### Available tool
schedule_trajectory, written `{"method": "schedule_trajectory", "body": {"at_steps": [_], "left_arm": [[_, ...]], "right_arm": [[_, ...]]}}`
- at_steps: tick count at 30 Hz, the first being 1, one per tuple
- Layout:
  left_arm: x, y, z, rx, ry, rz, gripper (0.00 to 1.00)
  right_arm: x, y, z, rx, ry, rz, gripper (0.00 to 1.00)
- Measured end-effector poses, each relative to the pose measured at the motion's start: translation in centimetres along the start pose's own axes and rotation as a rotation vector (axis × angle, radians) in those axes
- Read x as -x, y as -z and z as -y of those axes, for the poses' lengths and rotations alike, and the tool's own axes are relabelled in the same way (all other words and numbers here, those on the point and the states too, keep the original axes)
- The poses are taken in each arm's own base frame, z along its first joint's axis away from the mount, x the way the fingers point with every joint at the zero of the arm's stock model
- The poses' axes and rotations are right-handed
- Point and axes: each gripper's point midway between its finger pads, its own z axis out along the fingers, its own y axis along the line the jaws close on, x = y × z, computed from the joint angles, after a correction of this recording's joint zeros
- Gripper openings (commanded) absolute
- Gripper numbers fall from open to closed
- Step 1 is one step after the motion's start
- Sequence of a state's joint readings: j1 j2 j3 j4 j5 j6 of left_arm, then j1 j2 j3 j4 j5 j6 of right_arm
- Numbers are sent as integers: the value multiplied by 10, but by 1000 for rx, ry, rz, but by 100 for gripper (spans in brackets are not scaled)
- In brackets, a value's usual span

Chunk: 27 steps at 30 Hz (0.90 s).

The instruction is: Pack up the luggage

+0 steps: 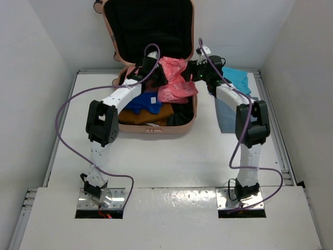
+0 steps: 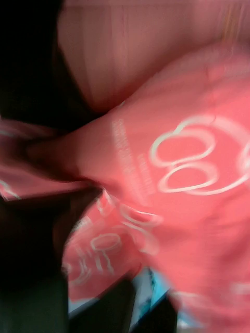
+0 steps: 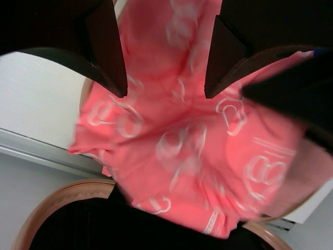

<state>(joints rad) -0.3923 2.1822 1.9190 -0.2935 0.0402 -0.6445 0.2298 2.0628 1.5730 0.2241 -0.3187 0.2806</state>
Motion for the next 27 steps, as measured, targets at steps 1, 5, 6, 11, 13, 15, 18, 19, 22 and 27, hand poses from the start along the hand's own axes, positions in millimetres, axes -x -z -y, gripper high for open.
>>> {"method": "schedule_trajectory", "body": {"at_steps": [1, 5, 6, 11, 13, 15, 18, 19, 22, 27], "left_arm": [[-1, 1, 0, -1, -8, -8, 71], [2, 13, 19, -39, -34, -21, 100], [4, 15, 21, -38, -46, -21, 100], [17, 27, 20, -32, -109, -8, 100], [31, 36, 17, -7, -151, 33, 100], [55, 51, 11, 30, -177, 98, 100], [99, 77, -5, 94, -193, 213, 100], [113, 87, -11, 114, -191, 253, 100], [149, 111, -23, 147, -186, 352, 100], [191, 150, -36, 214, -214, 488, 100]], "right_arm": [[-6, -8, 2, 1, -2, -9, 61], [-43, -40, 10, 4, 0, -73, 60], [-53, -47, 10, 5, 4, -93, 59], [-65, -69, 8, 1, 46, -125, 56], [-69, -75, 9, -6, 50, -145, 55], [-72, -80, 8, -7, 51, -165, 53], [-77, -81, 8, -14, 59, -189, 52], [-78, -81, 8, -20, 62, -192, 50], [-87, -76, 6, -41, 77, -203, 45], [-109, -58, 2, -90, 121, -283, 41]]}}
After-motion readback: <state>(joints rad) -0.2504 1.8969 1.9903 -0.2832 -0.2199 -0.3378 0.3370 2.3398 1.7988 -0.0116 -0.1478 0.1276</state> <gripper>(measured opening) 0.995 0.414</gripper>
